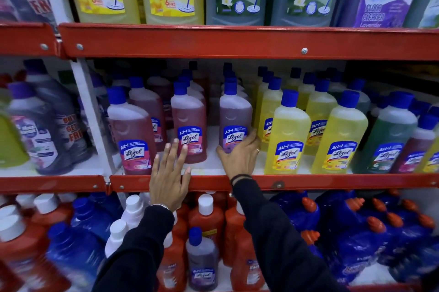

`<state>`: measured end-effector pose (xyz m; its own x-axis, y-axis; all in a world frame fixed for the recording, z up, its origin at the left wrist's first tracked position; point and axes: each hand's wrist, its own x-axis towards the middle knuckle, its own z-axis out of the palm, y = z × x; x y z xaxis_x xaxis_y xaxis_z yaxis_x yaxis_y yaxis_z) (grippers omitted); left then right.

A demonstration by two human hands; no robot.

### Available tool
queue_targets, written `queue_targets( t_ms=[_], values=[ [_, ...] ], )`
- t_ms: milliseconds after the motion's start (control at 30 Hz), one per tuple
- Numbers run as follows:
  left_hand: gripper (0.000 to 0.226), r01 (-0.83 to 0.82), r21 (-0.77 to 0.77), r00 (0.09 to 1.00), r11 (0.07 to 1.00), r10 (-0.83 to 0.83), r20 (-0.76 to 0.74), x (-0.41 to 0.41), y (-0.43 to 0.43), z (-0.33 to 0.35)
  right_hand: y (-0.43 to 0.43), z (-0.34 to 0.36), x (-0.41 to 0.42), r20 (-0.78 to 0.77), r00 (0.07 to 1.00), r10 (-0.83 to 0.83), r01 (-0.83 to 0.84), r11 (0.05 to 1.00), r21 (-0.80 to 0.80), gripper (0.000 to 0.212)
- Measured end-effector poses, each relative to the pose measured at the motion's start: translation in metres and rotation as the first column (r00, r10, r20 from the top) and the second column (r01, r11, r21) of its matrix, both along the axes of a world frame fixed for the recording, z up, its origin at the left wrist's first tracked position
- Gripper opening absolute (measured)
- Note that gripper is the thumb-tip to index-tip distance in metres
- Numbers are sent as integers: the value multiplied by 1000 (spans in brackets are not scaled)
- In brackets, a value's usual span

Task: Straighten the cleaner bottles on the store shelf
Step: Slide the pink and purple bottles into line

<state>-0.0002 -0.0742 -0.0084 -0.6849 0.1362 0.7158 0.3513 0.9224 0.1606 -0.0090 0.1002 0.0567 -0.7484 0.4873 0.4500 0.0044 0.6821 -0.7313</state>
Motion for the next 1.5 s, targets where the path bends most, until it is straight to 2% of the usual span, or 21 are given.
queue_targets(
  t_ms=[133, 300, 667, 1100, 1167, 1233, 1300, 1367, 1433, 1500],
  values=[
    [63, 4, -9, 1000, 1000, -4, -12, -3, 0, -2, -5, 4, -17, 76, 994, -77, 75, 997, 24, 116],
    [63, 9, -14, 999, 1000, -10, -36, -5, -1, -4, -5, 9, -20, 104, 985, -139, 135, 990, 43, 104],
    [61, 56, 12, 998, 998, -56, -10, -4, -2, -3, -5, 9, 22, 135, 970, -203, 182, 971, 154, 101],
    [63, 68, -10, 997, 998, -68, 23, 0, -5, -2, -10, 4, 47, 107, 979, -175, 164, 981, 102, 104],
    [65, 56, -8, 998, 998, -56, -3, 2, -11, -5, -12, -2, 50, 63, 985, -159, 155, 986, 58, 106],
    [66, 21, -19, 998, 1000, -22, -56, 5, -22, -9, -17, -11, 56, -88, 977, -192, 196, 980, 41, 105],
    [68, -6, -32, 991, 999, 2, -130, 5, -36, -14, -31, -19, 62, -313, 932, -185, 213, 975, 58, 91],
    [70, -28, -12, 983, 1000, 25, -182, -1, -47, -15, -52, -23, 65, -448, 893, -47, 99, 991, 94, 74],
    [73, -32, 24, 979, 999, 36, -200, -9, -55, -13, -73, -22, 59, -431, 898, 86, -36, 992, 124, 68],
    [74, -23, 22, 975, 1000, 27, -219, -15, -59, -11, -91, -19, 45, -324, 935, 142, -114, 988, 103, 73]
  ],
)
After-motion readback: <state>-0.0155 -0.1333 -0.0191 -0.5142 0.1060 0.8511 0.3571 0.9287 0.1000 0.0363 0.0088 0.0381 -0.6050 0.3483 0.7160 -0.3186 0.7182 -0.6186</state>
